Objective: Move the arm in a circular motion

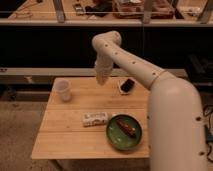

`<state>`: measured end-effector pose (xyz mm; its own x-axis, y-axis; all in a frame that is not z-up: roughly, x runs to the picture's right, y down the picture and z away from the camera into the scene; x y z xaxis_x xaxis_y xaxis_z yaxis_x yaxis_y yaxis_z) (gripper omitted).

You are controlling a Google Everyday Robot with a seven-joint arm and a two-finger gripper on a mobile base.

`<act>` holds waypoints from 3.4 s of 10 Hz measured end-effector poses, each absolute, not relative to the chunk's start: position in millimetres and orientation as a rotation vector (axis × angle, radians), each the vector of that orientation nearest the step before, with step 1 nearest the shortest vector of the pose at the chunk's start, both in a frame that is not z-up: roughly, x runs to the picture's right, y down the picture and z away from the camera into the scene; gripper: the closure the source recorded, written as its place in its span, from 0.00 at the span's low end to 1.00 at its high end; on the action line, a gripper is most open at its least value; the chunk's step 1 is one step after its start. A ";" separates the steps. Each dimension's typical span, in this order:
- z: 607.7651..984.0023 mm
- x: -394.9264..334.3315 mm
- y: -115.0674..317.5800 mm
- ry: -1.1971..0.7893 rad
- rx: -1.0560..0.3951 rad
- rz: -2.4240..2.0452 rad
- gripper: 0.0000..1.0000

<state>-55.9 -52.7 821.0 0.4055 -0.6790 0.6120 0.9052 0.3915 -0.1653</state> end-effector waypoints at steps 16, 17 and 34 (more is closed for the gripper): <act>678.8 -93.6 129.8 -0.548 -0.408 -1.476 1.00; 660.4 -53.3 127.9 -0.465 -0.392 -1.373 1.00; 772.0 181.1 110.4 -0.292 -0.812 -0.674 1.00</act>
<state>181.1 110.4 772.0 0.7564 -0.4398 0.4842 0.6540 0.4969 -0.5703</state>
